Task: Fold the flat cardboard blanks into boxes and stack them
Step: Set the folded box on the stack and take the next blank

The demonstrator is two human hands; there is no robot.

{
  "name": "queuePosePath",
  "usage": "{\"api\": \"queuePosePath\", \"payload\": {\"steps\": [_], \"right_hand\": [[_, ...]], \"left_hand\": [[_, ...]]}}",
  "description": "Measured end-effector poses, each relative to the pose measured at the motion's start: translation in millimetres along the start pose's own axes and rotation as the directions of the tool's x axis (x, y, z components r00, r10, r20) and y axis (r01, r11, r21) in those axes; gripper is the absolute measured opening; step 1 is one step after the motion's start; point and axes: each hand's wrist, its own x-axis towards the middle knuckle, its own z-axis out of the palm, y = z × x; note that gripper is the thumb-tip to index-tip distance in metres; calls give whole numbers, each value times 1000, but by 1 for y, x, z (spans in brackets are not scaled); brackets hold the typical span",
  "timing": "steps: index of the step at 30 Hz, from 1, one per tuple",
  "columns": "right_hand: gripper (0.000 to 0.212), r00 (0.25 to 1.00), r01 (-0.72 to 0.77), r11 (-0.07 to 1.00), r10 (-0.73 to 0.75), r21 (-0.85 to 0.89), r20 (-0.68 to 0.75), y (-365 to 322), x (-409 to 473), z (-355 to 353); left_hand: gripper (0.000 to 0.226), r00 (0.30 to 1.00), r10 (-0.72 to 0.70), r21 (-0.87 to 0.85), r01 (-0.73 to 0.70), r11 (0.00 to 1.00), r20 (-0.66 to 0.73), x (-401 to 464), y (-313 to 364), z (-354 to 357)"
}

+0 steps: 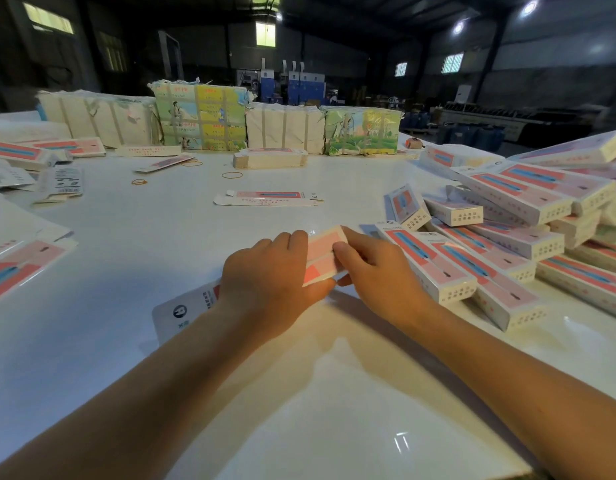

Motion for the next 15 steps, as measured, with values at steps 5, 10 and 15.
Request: {"api": "queuePosePath", "payload": {"steps": [5,10,15], "right_hand": [[26,996,-50,998,48,-26,-70,6,-1,-3],[37,993,49,974,-72,-223,-98,6,-4,3],[36,991,67,962,-95,-265,-96,7,-7,7]], "left_hand": [[63,991,-123,40,120,992,56,0,-8,6],[57,986,-144,92,136,986,87,1,-5,10],[57,985,-162,43,160,986,66,2,-2,10]]}}
